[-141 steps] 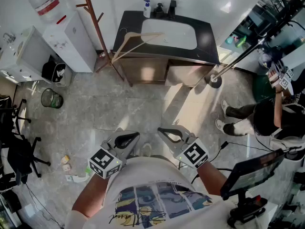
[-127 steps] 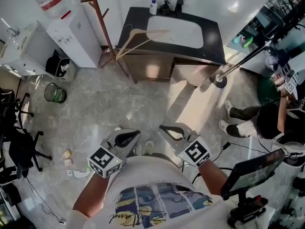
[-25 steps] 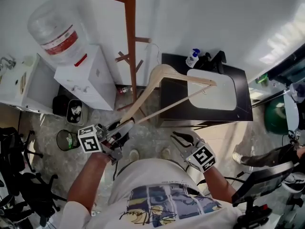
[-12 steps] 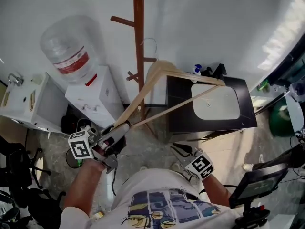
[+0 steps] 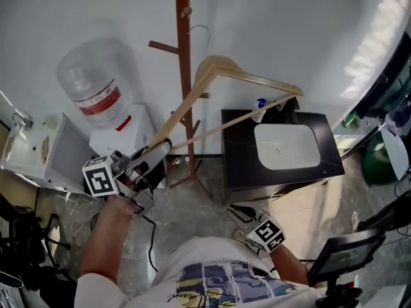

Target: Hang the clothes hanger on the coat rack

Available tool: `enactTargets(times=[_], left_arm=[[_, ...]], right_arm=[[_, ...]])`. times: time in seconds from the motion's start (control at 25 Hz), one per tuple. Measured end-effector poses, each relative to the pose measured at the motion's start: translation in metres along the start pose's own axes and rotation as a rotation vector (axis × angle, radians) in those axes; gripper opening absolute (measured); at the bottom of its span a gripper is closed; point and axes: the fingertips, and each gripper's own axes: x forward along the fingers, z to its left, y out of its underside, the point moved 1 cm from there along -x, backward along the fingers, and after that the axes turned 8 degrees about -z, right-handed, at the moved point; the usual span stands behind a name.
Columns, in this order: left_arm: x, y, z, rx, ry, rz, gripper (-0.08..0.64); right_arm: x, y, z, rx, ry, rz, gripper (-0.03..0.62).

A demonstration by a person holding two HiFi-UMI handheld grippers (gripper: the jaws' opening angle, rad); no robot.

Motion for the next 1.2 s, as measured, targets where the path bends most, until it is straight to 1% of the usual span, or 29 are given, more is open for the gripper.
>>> enactTargets(times=[0.16, 0.28, 0.36, 0.48, 0.6, 0.76, 0.96, 1.08, 1.2], left_arm=[[0.022, -0.030, 0.008, 0.012, 0.010, -0.010, 0.047], [0.028, -0.031, -0.002, 0.011, 0.037, -0.017, 0.046], [0.031, -0.033, -0.007, -0.005, 0.052, -0.040, 0.046], [0.033, -0.043, -0.005, -0.002, 0.060, -0.082, 0.046], [0.031, -0.049, 0.001, 0.008, 0.050, -0.095, 0.046], [0.021, -0.045, 0.011, 0.013, 0.031, -0.103, 0.046], [0.008, -0.040, 0.026, 0.020, 0.007, -0.106, 0.048], [0.001, -0.042, 0.035, 0.060, -0.009, -0.099, 0.048], [-0.007, -0.050, 0.047, 0.154, -0.050, -0.090, 0.049]], right_arm=[[0.002, -0.013, -0.003, 0.012, -0.006, -0.009, 0.057], [-0.002, -0.010, 0.007, 0.001, -0.012, -0.023, 0.057], [-0.005, -0.005, 0.012, -0.004, -0.016, -0.022, 0.057], [-0.010, -0.001, 0.011, -0.006, -0.014, -0.018, 0.057], [-0.013, 0.001, 0.004, -0.003, -0.007, -0.011, 0.057], [-0.018, 0.008, -0.006, 0.002, 0.011, 0.004, 0.057], [-0.015, 0.009, -0.009, 0.005, 0.003, 0.018, 0.057], [-0.012, 0.009, -0.009, 0.003, 0.002, 0.022, 0.057], [-0.011, 0.011, -0.005, 0.008, 0.000, 0.027, 0.057]])
